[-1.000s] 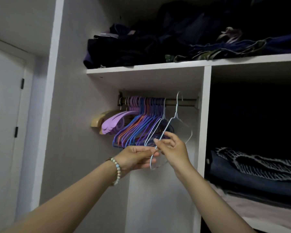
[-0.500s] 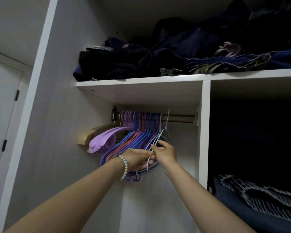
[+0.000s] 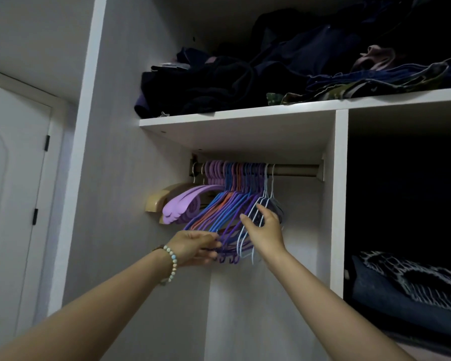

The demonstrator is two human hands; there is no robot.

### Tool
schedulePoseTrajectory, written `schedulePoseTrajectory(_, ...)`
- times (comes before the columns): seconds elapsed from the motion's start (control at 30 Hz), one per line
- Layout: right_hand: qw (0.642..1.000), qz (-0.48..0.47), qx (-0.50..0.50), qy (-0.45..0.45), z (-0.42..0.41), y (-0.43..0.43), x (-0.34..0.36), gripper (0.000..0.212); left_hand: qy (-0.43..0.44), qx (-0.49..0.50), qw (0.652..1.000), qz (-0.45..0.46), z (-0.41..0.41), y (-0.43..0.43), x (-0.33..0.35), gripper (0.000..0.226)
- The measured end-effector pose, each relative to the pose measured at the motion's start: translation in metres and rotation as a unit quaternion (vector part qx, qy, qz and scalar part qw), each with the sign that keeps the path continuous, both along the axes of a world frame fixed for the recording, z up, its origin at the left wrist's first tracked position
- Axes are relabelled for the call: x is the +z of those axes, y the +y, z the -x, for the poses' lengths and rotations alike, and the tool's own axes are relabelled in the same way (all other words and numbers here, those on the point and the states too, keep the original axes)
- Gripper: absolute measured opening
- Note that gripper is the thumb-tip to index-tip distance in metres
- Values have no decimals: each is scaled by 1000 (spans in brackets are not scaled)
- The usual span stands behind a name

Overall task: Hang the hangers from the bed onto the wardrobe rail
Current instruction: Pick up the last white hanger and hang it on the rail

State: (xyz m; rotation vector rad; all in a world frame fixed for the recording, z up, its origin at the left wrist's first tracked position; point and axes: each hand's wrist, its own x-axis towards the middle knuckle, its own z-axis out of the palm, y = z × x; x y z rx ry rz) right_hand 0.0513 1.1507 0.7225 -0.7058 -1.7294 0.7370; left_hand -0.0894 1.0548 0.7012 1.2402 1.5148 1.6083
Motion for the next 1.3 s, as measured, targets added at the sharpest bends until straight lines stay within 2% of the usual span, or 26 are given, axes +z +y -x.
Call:
schedulePoseTrajectory(0.13, 999, -45, 16, 15, 23, -42, 5, 57, 32, 59, 997, -38, 20, -48, 3, 6)
schedulePoseTrajectory(0.27, 996, -59, 64, 25, 71, -98, 2, 55, 92, 141, 982, -89, 53, -121, 5, 15)
schedulePoseTrajectory(0.4, 987, -48, 151, 9, 131, -171, -12, 58, 152, 233, 957, -84, 102, -214, -10, 26)
schedulePoseTrajectory(0.53, 957, -23, 285, -54, 190, -262, -43, 61, 146, 336, 929, -45, 157, -320, -48, 36)
schedulePoseTrajectory(0.77, 877, 25, 432, -212, 289, -439, -153, 69, 85, 502, 854, 104, 216, -536, -176, 53)
schedulePoseTrajectory(0.9, 817, 45, 495, -291, 326, -549, -237, 73, -1, 566, 808, 164, 218, -658, -266, 62)
schedulePoseTrajectory(1.03, 755, 73, 548, -354, 340, -647, -319, 75, -63, 611, 758, 219, 198, -767, -354, 65)
schedulePoseTrajectory(1.17, 676, 85, 593, -428, 332, -735, -409, 76, -121, 636, 704, 292, 156, -865, -442, 67)
schedulePoseTrajectory(1.3, 614, 94, 615, -486, 317, -803, -494, 80, -216, 667, 634, 327, 110, -935, -519, 70)
